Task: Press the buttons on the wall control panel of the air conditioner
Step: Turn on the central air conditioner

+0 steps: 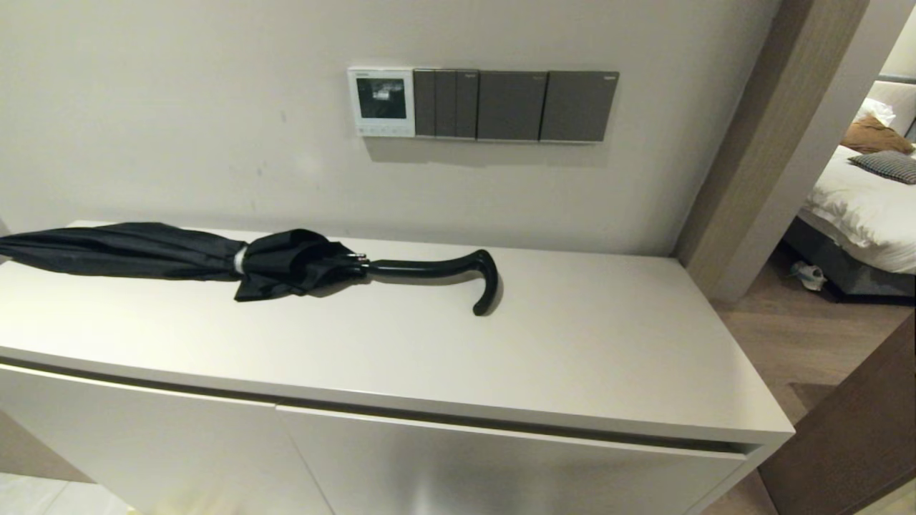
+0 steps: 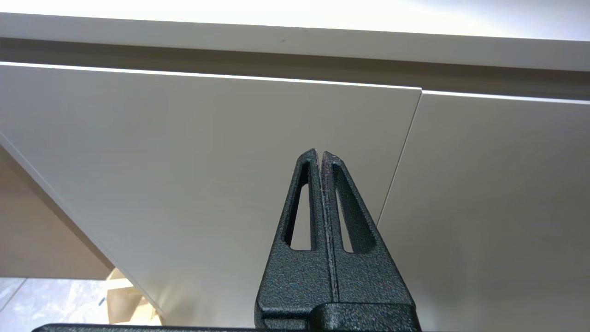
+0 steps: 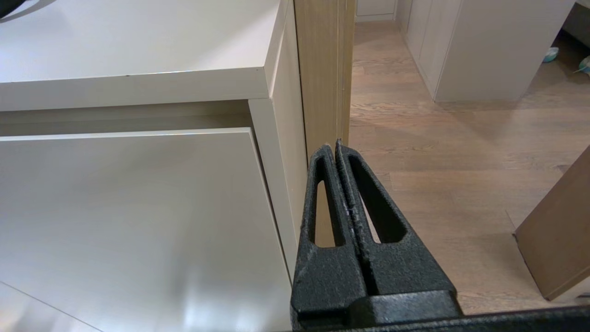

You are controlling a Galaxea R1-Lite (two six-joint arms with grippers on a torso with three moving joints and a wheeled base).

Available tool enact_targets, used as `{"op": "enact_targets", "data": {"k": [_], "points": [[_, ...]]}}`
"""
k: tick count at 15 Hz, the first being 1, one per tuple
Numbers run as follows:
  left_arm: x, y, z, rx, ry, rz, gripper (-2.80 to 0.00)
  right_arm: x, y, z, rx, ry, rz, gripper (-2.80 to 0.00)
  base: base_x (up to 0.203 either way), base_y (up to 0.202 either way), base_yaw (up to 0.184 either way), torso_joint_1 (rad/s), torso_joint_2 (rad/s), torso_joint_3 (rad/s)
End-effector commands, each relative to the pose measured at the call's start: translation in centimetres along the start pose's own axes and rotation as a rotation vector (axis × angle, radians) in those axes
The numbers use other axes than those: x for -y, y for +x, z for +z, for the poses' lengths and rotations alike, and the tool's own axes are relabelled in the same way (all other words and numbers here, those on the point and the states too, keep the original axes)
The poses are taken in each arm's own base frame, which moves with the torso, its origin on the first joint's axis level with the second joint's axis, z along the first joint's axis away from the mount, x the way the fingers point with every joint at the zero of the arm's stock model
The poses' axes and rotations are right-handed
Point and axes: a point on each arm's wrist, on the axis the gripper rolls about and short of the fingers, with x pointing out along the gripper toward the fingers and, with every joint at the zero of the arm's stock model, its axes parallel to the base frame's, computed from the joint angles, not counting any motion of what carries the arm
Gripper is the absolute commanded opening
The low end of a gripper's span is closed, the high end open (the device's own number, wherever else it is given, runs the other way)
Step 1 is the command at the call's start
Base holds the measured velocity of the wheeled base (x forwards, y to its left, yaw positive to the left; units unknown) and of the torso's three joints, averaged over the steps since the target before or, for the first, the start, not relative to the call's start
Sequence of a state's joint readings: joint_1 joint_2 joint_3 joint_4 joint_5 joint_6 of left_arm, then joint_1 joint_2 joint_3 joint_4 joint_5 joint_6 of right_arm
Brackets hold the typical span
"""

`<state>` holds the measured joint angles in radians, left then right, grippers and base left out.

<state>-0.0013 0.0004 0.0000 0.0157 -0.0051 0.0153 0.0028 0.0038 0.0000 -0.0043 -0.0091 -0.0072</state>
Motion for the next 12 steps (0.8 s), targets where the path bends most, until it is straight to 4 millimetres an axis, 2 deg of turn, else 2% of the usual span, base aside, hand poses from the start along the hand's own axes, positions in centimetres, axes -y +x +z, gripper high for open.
{"op": "enact_targets", "data": {"k": [1, 12], "points": [[0.00, 0.01, 0.01, -0.001, 0.000, 0.000, -2.80, 0.00, 0.03, -0.08, -0.003, 0.000, 0.000, -2.80, 0.000, 0.000, 0.000, 0.000, 0.00, 0.000], [0.00, 0.01, 0.01, -0.001, 0.000, 0.000, -2.80, 0.00, 0.03, -0.08, -0.003, 0.000, 0.000, -2.80, 0.000, 0.000, 0.000, 0.000, 0.00, 0.000]]}}
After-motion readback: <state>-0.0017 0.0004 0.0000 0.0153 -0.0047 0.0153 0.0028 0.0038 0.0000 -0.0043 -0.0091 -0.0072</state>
